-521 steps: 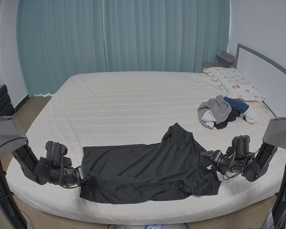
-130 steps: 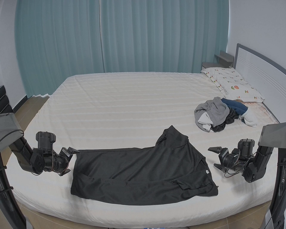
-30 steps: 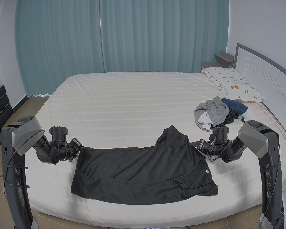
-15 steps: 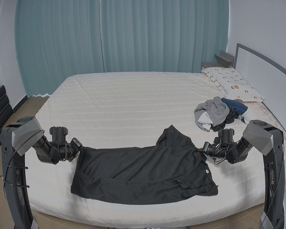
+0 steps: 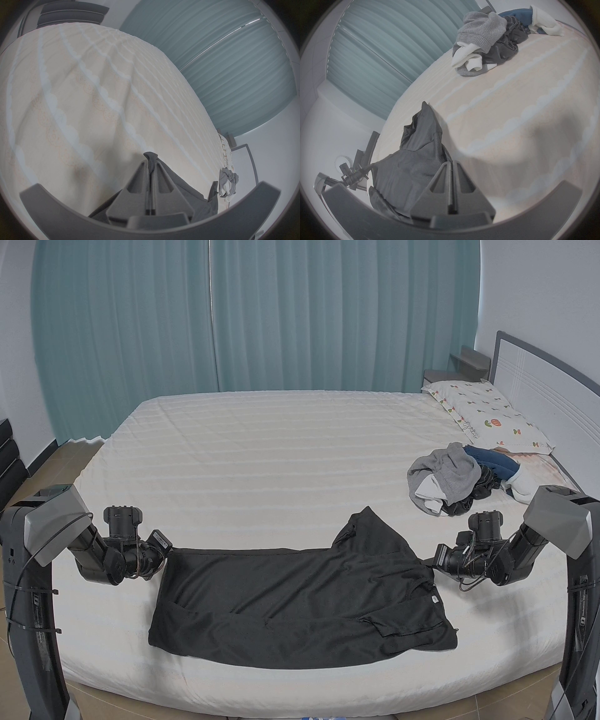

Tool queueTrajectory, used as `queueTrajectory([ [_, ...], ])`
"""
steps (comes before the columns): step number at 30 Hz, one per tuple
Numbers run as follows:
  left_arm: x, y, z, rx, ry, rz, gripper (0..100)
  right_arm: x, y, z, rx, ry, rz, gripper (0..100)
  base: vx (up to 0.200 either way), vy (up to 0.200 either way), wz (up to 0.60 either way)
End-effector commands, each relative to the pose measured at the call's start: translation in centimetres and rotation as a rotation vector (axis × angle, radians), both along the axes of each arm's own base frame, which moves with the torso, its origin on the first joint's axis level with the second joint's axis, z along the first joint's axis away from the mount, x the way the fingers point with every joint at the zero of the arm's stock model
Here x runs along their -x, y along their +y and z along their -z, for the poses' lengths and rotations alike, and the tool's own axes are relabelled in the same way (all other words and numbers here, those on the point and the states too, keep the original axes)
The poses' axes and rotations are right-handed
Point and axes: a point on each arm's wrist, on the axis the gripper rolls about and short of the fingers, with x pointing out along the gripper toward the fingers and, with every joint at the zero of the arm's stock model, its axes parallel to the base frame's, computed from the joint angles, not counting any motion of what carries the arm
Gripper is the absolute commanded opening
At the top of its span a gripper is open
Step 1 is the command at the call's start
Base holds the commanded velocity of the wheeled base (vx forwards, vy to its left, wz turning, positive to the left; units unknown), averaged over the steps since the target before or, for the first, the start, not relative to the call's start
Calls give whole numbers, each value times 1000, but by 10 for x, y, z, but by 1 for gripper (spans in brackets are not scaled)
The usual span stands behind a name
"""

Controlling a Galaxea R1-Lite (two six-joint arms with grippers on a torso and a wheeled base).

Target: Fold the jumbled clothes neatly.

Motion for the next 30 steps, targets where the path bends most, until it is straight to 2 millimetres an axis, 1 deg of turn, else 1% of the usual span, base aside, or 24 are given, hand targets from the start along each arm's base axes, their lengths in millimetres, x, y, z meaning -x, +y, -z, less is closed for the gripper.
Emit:
queueTrajectory([
  [1, 0, 0, 0, 0, 1, -1, 0, 4, -2, -3, 20, 20, -11, 0, 0, 0, 0],
  [2, 1, 0, -1, 0, 1, -1, 0, 3, -2, -4, 26, 27, -14, 0, 0, 0, 0],
  [3, 1, 0, -1, 0, 1, -1, 0, 3, -2, -4, 28, 29, -12, 100, 0, 0, 0],
  [6, 1, 0, -1, -1, 1, 0, 0, -3, -2, -8, 34, 6, -15, 100, 0, 0, 0],
  [8, 1, 0, -1, 0, 1, 1, 0, -10, -2, -13, 22, -19, -12, 100, 0, 0, 0],
  [9, 1, 0, -1, 0, 1, 1, 0, -17, -1, -18, 10, -43, -4, 100, 0, 0, 0],
  [10, 1, 0, -1, 0, 1, 1, 0, -17, -1, -18, 10, -43, -4, 100, 0, 0, 0],
  [11, 1, 0, -1, -1, 1, 0, 0, -27, 4, -23, -22, -64, 15, 100, 0, 0, 0],
  [12, 1, 0, -1, 0, 1, 1, 0, -31, 7, -23, -41, -62, 24, 100, 0, 0, 0],
  [14, 1, 0, -1, 0, 1, 1, 0, -41, 20, -19, -66, -62, 20, 100, 0, 0, 0],
  [20, 1, 1, -1, 0, 1, 0, 0, -65, 54, 11, -28, -30, 25, 100, 0, 0, 0],
  [22, 1, 0, 0, 0, 1, 1, 0, -71, 61, 19, -14, -35, 34, 100, 0, 0, 0],
  [24, 1, 1, 0, 0, 1, 0, 0, -74, 62, 25, 0, -39, 50, 100, 0, 0, 0],
  [30, 1, 0, 0, 0, -1, 1, 0, -78, 62, 23, 0, -58, 57, 100, 0, 0, 0],
])
